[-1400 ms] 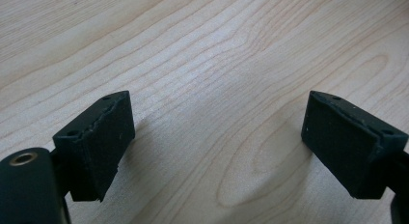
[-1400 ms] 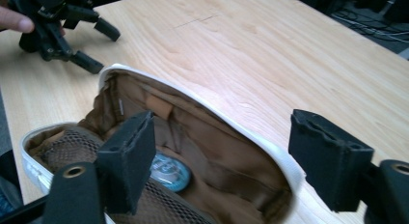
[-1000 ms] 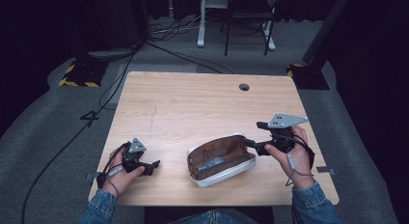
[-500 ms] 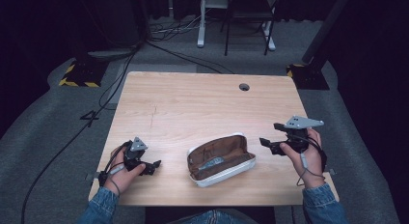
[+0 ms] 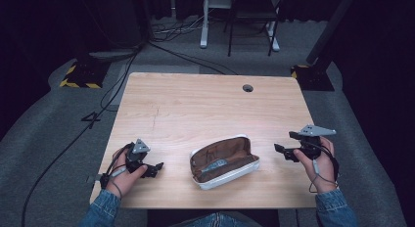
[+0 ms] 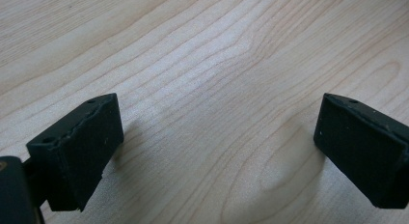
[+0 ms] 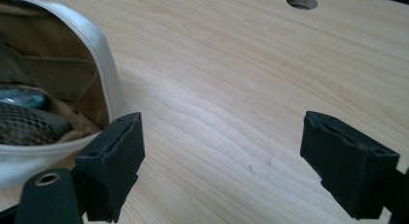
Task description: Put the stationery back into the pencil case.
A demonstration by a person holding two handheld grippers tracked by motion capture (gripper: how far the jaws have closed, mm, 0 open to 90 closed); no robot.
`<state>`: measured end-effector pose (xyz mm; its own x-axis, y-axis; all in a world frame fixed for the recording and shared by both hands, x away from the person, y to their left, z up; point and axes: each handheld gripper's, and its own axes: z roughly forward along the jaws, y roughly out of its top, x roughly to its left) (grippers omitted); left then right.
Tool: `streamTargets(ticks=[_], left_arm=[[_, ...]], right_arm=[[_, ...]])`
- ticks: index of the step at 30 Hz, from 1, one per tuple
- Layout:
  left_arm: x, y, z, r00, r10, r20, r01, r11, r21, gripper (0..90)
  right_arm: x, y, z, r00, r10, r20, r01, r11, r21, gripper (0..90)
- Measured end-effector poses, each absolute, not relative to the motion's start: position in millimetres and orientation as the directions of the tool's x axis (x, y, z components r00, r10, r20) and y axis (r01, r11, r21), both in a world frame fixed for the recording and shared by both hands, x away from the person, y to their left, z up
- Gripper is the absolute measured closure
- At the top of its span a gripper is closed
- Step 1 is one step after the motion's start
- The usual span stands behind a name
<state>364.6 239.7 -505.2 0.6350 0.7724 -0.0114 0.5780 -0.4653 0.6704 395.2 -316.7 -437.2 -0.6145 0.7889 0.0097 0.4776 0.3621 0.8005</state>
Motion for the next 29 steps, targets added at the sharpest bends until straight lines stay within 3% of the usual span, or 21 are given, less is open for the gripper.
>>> streamTargets(ticks=[25,29], left_arm=[[364.6,239.6,-505.3,0.635,0.772,-0.011,0.578,-0.466,0.67,3.6],[364.6,239.6,-505.3,0.635,0.772,-0.011,0.578,-0.466,0.67,3.6]], right_arm=[[390.6,-340.0,-502.1,-0.532,0.846,0.038,0.58,0.331,0.745,16.2],[390.6,-339.2,-504.3,-0.535,0.845,-0.002,0.572,0.363,0.735,14.7]])
